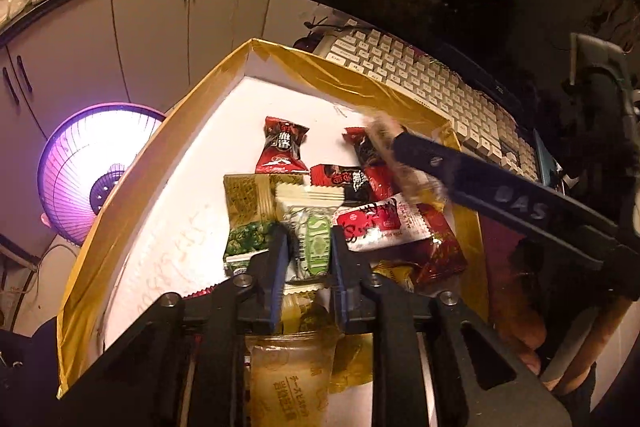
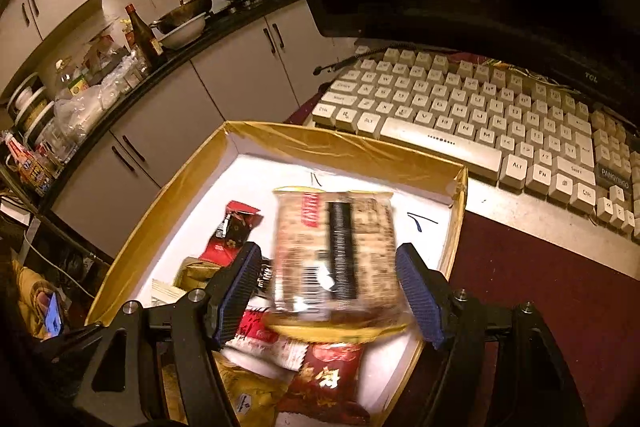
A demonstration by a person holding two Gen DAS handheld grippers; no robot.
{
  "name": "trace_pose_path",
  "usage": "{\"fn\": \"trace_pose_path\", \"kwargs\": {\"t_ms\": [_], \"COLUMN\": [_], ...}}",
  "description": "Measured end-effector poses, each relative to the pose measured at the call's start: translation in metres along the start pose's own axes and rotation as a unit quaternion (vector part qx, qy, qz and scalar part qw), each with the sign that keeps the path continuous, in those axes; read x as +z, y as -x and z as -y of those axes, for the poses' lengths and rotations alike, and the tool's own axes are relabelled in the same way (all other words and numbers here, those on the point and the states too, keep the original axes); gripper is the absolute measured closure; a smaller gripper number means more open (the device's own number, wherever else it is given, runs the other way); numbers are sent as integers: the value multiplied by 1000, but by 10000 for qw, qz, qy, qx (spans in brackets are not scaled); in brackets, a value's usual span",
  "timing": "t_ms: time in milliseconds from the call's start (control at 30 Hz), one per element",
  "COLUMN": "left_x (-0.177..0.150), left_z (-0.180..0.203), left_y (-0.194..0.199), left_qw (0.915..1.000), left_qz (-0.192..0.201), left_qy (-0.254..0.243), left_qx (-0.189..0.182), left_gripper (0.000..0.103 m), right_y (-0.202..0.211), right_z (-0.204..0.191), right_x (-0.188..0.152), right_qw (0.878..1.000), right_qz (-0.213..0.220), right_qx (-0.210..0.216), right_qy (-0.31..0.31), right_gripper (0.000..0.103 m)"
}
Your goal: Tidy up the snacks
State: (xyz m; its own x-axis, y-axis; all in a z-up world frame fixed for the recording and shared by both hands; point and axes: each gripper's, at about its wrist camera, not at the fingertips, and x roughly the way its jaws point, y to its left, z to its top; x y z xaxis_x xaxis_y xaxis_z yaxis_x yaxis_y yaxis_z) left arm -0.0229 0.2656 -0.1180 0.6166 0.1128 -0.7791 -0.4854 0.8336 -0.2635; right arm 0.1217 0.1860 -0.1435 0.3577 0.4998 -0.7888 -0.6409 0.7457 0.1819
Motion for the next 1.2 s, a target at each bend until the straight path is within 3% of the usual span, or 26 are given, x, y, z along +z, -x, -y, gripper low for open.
{"fn": "trace_pose_path", "kwargs": {"t_ms": [100,233,300,367,667,1000,1200], "left_x": [-2,-7,-11,-14,-30,-35,-36], "left_z": [-1,0,4,8,15,21,14], "left_y": [2,12,17,22,51,67,67], "left_qw": [10000,9998,9995,9992,9972,9951,9954], "left_qz": [19,206,309,400,749,930,911], "left_qy": [32,74,-14,-81,-51,-205,-53], "left_qx": [37,8,10,55,2,251,278], "left_gripper": [63,52,39,34,33,27,27], "right_y": [11,30,42,56,90,104,102], "right_z": [0,1,3,5,18,15,9], "right_x": [-2,-9,-15,-22,-58,-65,-68], "right_qw": [9999,9996,9992,9985,9964,9960,9971], "right_qz": [79,189,229,303,308,405,388], "right_qx": [57,107,217,257,199,194,99], "right_qy": [-48,-162,-257,-370,-764,-767,-652], "right_gripper": [32,31,30,28,27,27,27]}}
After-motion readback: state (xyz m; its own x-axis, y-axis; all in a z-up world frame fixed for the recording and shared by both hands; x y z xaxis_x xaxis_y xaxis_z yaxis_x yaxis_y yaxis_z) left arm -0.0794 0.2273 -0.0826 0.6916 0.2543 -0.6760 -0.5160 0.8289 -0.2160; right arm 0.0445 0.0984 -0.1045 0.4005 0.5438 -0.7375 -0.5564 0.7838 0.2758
